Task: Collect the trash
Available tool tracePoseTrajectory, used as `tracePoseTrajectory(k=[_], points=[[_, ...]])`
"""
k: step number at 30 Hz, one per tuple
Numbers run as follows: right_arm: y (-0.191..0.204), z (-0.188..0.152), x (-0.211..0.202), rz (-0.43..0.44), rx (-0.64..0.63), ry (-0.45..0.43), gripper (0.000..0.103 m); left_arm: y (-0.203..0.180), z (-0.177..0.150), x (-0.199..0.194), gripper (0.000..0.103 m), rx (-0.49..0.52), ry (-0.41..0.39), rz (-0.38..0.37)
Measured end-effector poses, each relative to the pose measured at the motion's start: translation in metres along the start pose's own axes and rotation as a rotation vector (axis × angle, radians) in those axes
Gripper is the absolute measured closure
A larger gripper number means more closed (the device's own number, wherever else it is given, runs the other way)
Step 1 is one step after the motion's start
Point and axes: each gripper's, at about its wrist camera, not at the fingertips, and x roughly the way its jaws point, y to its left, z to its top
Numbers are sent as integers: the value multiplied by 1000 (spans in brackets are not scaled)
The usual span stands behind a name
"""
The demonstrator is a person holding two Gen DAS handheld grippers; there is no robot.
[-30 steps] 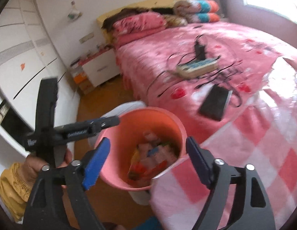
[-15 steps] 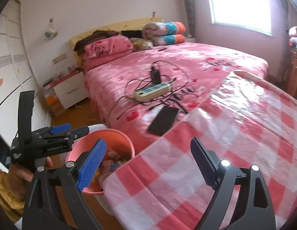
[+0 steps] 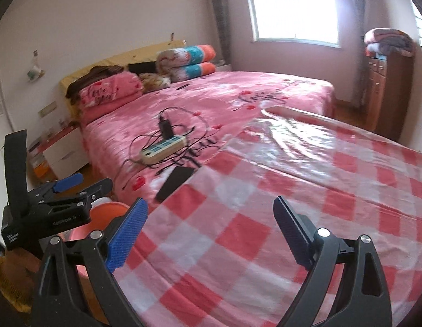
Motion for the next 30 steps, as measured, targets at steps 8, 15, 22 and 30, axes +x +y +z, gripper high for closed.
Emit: tracePoseTrajectory(k=[8, 15, 22, 30], points=[[-27, -1, -25, -79, 26, -37, 11, -44, 13, -6, 8, 67, -41, -23], [-48, -4, -47, -143, 48, -73, 11, -78, 24, -11, 6, 103, -66, -40], [-72, -8, -71, -212, 78, -109, 9, -115, 31, -16, 4, 143, -89, -77], [-100, -17, -96, -278, 129, -130, 9, -154, 34, -20, 4, 186, -107, -110]])
